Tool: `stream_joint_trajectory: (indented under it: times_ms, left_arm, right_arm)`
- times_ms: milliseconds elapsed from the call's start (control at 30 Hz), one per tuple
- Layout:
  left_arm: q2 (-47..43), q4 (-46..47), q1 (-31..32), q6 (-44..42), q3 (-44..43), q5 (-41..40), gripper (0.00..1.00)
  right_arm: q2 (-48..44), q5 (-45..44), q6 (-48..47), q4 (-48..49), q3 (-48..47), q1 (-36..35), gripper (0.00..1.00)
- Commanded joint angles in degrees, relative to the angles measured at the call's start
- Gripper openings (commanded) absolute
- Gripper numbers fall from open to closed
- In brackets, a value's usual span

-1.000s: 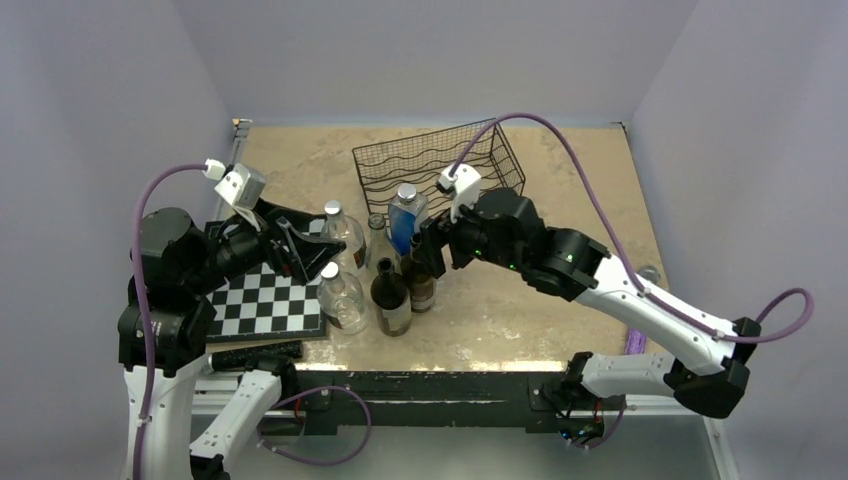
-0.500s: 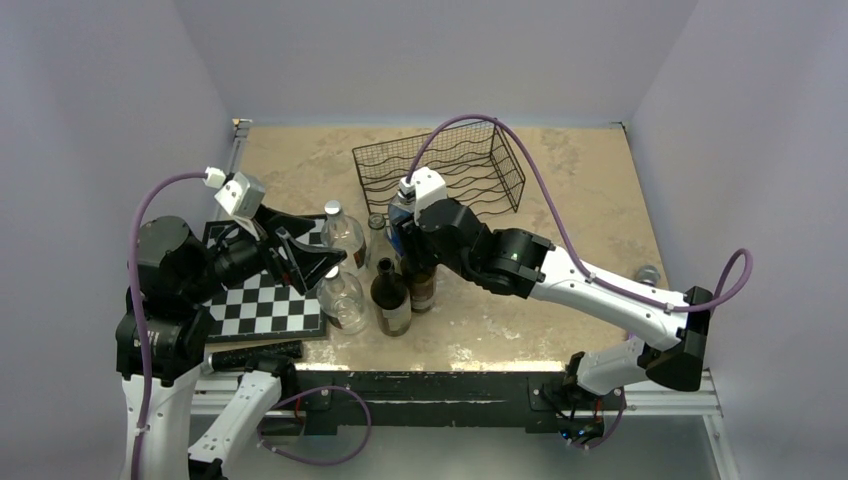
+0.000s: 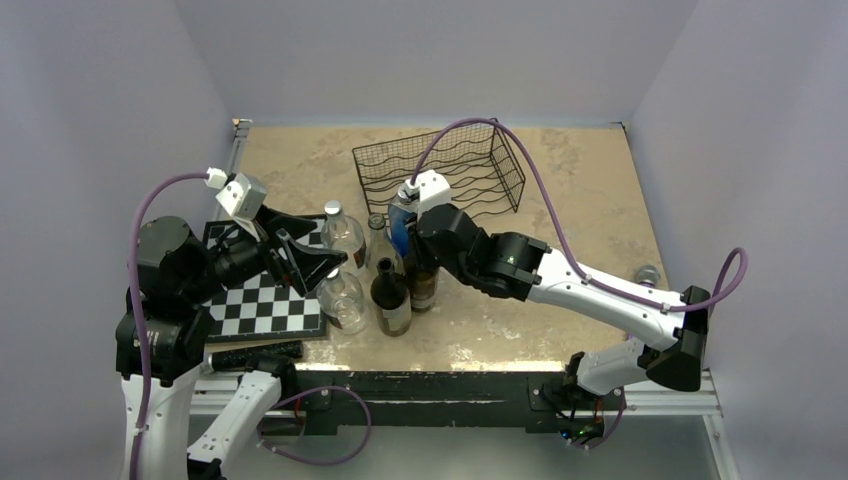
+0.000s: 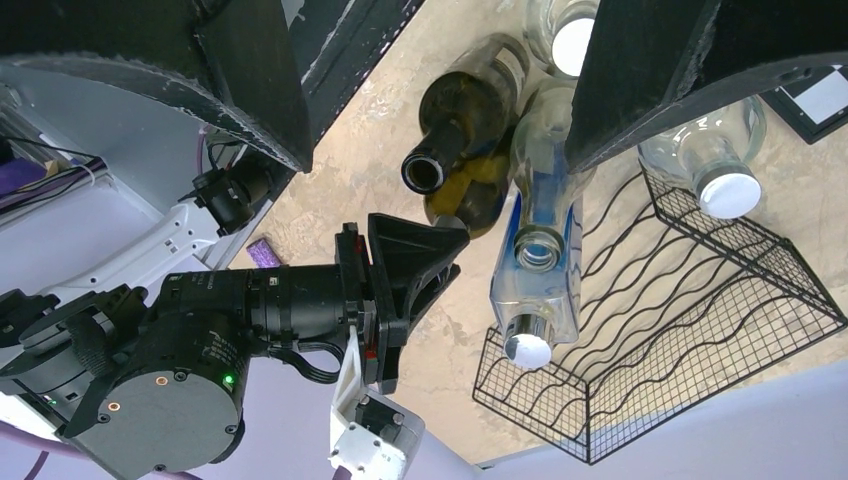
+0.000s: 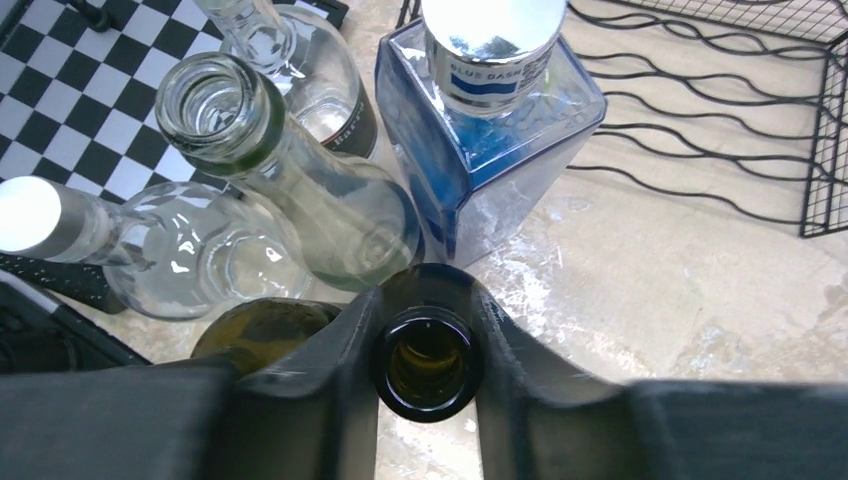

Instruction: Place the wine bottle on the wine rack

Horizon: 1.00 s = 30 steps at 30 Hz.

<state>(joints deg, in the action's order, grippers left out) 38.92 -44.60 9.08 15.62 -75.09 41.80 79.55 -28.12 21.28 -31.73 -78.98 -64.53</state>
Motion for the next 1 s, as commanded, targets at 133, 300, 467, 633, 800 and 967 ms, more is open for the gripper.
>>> stream_joint_trajectory:
  times_ms: [133, 300, 467, 633, 800, 967]
  left_arm:
    - [0.5, 1.7, 0.2, -0.9, 0.2, 5.3, 0.99]
    - [0.5, 5.6, 0.6, 0.7, -0.1, 9.8, 0.99]
    - [2.7, 16.3, 1.3, 8.3, 1.8, 14.2, 0.99]
    - [6.3, 26.0, 10.9, 11.4, 2.1, 13.1, 0.99]
    - [13.1, 31.0, 23.5, 10.4, 1.7, 7.9, 0.99]
    - [22.5, 30.3, 33.8, 3.2, -2.9, 3.7, 0.99]
  right_arm:
    - [-1.8, -5.7, 1.2, -0.3, 0.0, -0.2, 0.00]
    - [-6.6, -8.7, -1.4, -4.2, -2.7, -0.2, 0.00]
    - [-11.9, -7.8, -4.7, -11.2, -9.6, -0.1, 0.00]
    - [-15.8, -7.8, -4.8, -21.3, -16.5, -0.1, 0.00]
    - [-20.3, -5.6, -4.0, -29.8, -23.2, 0.0, 0.00]
    - [-21.6, -1.2, -2.8, -38.6, -31.2, 0.0, 0.00]
